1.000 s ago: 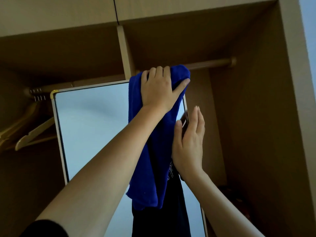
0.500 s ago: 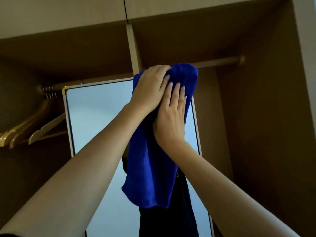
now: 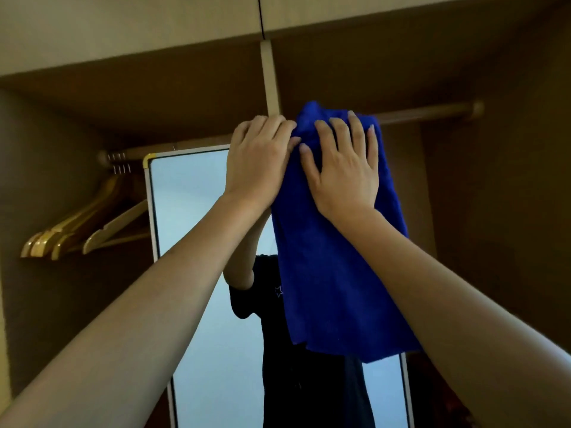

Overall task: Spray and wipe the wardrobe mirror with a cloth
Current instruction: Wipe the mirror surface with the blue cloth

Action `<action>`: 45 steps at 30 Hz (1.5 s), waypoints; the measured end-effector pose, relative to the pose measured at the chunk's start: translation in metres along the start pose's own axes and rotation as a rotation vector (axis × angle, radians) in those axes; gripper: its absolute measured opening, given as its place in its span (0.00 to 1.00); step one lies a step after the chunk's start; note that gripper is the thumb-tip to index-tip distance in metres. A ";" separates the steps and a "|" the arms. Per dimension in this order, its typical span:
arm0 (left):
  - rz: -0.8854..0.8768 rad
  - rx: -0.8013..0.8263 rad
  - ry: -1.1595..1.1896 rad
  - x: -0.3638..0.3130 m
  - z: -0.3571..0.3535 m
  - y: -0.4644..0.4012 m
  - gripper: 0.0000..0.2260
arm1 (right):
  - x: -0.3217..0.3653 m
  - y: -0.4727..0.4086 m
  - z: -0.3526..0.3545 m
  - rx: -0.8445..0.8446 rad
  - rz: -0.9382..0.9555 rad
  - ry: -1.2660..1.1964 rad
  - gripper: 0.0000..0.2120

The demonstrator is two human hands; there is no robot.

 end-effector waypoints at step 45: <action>-0.021 0.253 0.119 -0.129 0.019 0.255 0.21 | -0.040 0.271 -0.007 0.134 -0.073 0.117 0.26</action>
Point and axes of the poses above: each hand's wrist, its own y-axis away from the middle knuckle, its own z-axis out of the back of the hand, x = y × z, the point moved 8 cm from there along -y, towards the middle knuckle, and after that the axes turned 10 degrees about -y, right-handed, at the moved point
